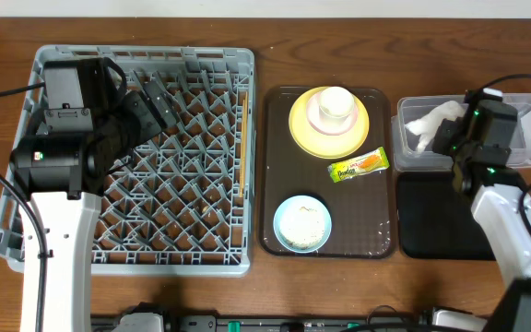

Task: Sort waste into correct bins and load items into the dishwasher rack
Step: 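Carry the tissue to the clear plastic bin and release it, then move the right gripper over the yellow Pandan snack wrapper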

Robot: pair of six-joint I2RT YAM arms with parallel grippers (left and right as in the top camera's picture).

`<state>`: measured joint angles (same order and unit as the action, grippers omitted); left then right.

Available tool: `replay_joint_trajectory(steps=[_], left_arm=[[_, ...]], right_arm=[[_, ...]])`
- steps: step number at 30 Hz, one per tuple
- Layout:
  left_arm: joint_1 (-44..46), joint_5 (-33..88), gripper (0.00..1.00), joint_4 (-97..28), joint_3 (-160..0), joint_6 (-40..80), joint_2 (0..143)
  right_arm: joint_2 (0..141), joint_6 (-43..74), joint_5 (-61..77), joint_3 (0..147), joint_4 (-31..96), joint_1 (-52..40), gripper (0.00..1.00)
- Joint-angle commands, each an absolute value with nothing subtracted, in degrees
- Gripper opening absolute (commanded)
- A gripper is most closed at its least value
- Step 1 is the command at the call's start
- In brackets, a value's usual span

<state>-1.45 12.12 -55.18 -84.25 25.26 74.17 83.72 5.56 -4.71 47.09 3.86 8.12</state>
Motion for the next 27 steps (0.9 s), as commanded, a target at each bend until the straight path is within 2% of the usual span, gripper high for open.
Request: replay_joint_trajectory(steps=[1, 3, 4, 8, 10, 13, 18, 22, 27], left_arm=[[-1.69, 12.45, 0.93, -55.24, -84.62, 24.69, 74.26], [-1.69, 12.45, 0.93, -55.24, -84.62, 24.69, 74.26], [-1.69, 12.45, 0.93, -55.24, -84.62, 24.71, 74.26], [-1.69, 12.45, 0.93, -55.24, -84.62, 24.69, 74.26], [-1.69, 12.45, 0.93, -55.24, -84.62, 24.69, 74.26], [-1.69, 12.45, 0.93, -55.24, -84.62, 24.69, 74.26], [-1.69, 12.45, 0.93, -55.24, -84.62, 24.69, 74.26], [-1.69, 12.45, 0.93, -55.24, -84.62, 24.69, 74.26], [-1.69, 12.45, 0.93, -55.24, -84.62, 24.69, 74.26]], right_arm=[[86.00, 4.58, -4.45, 47.24, 2.02, 8.58, 0.07], [86.50, 4.58, -4.45, 47.24, 0.93, 8.58, 0.32], [86.52, 4.58, -4.45, 47.24, 0.54, 8.58, 0.39], [85.34, 4.08, -4.45, 47.35, -0.43, 8.60, 0.59], [84.20, 2.48, -4.45, 47.68, 0.05, 8.62, 0.64], [82.02, 1.41, -4.01, 49.65, 4.01, 8.58, 0.66], [79.22, 1.43, 0.71, 58.81, 19.57, 6.22, 0.64], [79.07, 1.39, 0.73, 68.47, 33.52, 0.56, 0.64], [79.07, 1.67, 0.73, 73.91, 43.55, -8.10, 0.64]])
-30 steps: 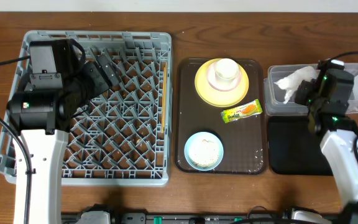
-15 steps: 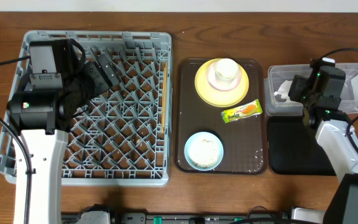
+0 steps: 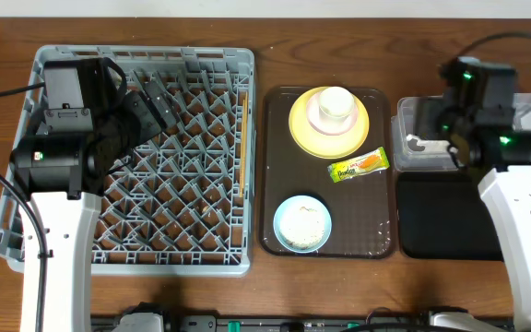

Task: Sort waste into correct bins and load items into the dishwasher rack
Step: 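Move the right gripper over the yellow Pandan snack wrapper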

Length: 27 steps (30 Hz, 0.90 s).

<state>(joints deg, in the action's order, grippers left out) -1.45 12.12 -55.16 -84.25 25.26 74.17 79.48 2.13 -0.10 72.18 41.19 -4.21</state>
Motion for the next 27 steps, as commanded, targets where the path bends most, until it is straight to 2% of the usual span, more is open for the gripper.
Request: replay_joint_trajectory(steps=[1, 4, 9, 11, 16, 20, 27], left_arm=[[-1.69, 12.45, 0.93, -55.24, -84.62, 24.69, 74.26], [-1.69, 12.45, 0.93, -55.24, -84.62, 24.69, 74.26], [-1.69, 12.45, 0.93, -55.24, -84.62, 24.69, 74.26], [-1.69, 12.45, 0.93, -55.24, -84.62, 24.69, 74.26], [-1.69, 12.45, 0.93, -55.24, -84.62, 24.69, 74.26], [-1.69, 12.45, 0.93, -55.24, -84.62, 24.69, 74.26], [-1.69, 12.45, 0.93, -55.24, -84.62, 24.69, 74.26]], right_arm=[[79.07, 1.87, 0.71, 73.87, 44.84, -10.07, 0.64], [79.64, 5.61, 0.36, 72.62, 46.78, -15.03, 0.60], [82.98, 9.93, -0.49, 69.63, 46.46, -19.81, 0.41], [84.93, 11.44, -2.09, 68.88, 46.46, -20.56, 0.37], [91.11, 11.99, -3.18, 68.01, 45.36, -20.64, 0.13], [95.81, 12.47, -3.20, 68.01, 45.01, -20.64, 0.06], [102.43, 13.37, -3.22, 68.01, 43.94, -20.64, 0.08]])
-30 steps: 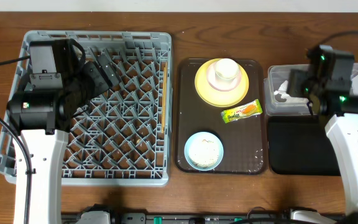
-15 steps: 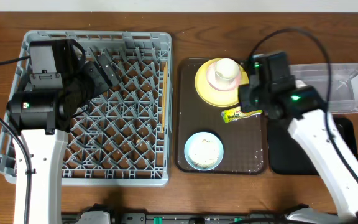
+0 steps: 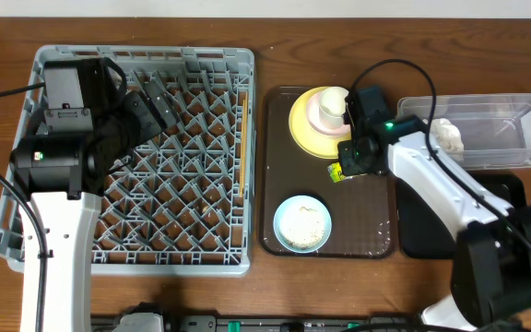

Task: Sort waste into correct bins and load items into the dishwasher rack
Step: 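Move the right gripper over the yellow Pandan snack wrapper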

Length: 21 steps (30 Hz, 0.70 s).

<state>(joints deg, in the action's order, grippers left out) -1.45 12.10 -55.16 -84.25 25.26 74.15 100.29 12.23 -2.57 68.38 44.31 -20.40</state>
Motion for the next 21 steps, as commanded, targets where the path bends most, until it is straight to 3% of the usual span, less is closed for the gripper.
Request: replay_joint_trajectory(steps=[1, 11, 21], left_arm=[[-1.69, 12.45, 0.93, -55.24, -84.62, 24.69, 74.26], [-1.69, 12.45, 0.93, -55.24, -84.62, 24.69, 74.26], [-1.69, 12.45, 0.93, -55.24, -84.62, 24.69, 74.26]], right_arm=[[103.26, 13.93, -3.53, 68.01, 43.83, -20.62, 0.10], [108.29, 17.34, -6.33, 67.96, 43.31, -20.64, 0.08], [108.29, 17.39, 4.82, 67.96, 49.43, -20.71, 0.13]])
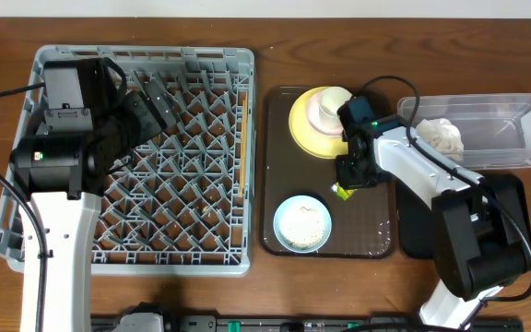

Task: Sort waste into correct bins and load items into the dishwasher rack
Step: 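Move the right gripper over the yellow Pandan snack wrapper, then close the right gripper on the snack wrapper and lift it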

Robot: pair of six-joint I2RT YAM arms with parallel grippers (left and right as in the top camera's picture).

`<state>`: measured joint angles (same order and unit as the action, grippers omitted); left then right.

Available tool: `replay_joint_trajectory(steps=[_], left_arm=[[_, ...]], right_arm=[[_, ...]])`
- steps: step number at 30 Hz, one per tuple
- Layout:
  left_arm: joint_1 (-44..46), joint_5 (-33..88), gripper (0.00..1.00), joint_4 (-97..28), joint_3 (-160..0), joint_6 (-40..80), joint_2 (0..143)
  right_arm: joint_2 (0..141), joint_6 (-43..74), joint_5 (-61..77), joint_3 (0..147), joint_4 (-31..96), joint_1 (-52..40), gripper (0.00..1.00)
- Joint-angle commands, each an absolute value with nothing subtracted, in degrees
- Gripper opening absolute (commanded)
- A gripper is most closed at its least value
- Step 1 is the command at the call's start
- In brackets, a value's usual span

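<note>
On the brown tray [376, 242] my right gripper [345, 181] is down on the orange-green snack packet [342, 192]. Only the packet's yellow-green end shows below the fingers, which look shut on it. A yellow plate [307, 134] carrying a pale cup [328, 104] sits at the tray's back, and a blue bowl [302, 224] of white scraps at its front. The crumpled white tissue [441, 135] lies in the clear bin [505, 115]. My left gripper [159, 101] hangs open over the grey dishwasher rack [210, 258].
A black bin [501, 231] lies in front of the clear bin at the right. A thin wooden stick [243, 120] lies along the rack's right side. My right arm stretches from the black bin across the tray's right half.
My right gripper has shifted a little toward the tray's front and closed down on the snack packet, whose visible end now sits lower on the tray. The left arm has not moved.
My right gripper first held the white tissue over the clear bin. Then it was low in the bin. After that the tissue lay loose in the bin and the gripper was over the snack packet on the tray, where it now grips the packet.
</note>
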<state>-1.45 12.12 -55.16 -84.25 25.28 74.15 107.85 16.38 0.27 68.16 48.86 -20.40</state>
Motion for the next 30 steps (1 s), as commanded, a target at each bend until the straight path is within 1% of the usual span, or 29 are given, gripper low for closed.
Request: replay_joint_trajectory(steps=[1, 5, 10, 16, 22, 26, 27, 30], left_arm=[[-1.69, 12.45, 0.93, -55.24, -84.62, 24.69, 74.26], [-1.69, 12.45, 0.93, -55.24, -84.62, 24.69, 74.26], [-1.69, 12.45, 0.93, -55.24, -84.62, 24.69, 74.26], [-1.69, 12.45, 0.93, -55.24, -84.62, 24.69, 74.26], [-1.69, 12.45, 0.93, -55.24, -84.62, 24.71, 74.26], [-1.69, 12.45, 0.94, -55.24, -84.62, 24.69, 74.26], [-1.69, 12.45, 0.93, -55.24, -84.62, 24.71, 74.26], [-1.69, 12.45, 0.93, -55.24, -84.62, 24.69, 74.26]], right_arm=[[108.29, 17.34, 6.22, 67.96, 49.87, -20.71, 0.13], [108.29, 17.39, 9.76, 67.96, 51.55, -20.71, 0.15], [107.63, 18.02, 9.69, 67.96, 52.64, -20.69, 0.15], [100.64, 19.59, 9.45, 68.03, 53.32, -20.71, 0.16], [92.92, 28.80, 2.15, 68.01, 53.32, -20.71, 0.17], [93.17, 32.40, -2.68, 67.40, 53.06, -20.71, 0.18], [93.36, 33.17, -3.25, 66.87, 52.80, -20.71, 0.21], [94.06, 35.73, -3.79, 64.05, 49.98, -20.71, 0.23]])
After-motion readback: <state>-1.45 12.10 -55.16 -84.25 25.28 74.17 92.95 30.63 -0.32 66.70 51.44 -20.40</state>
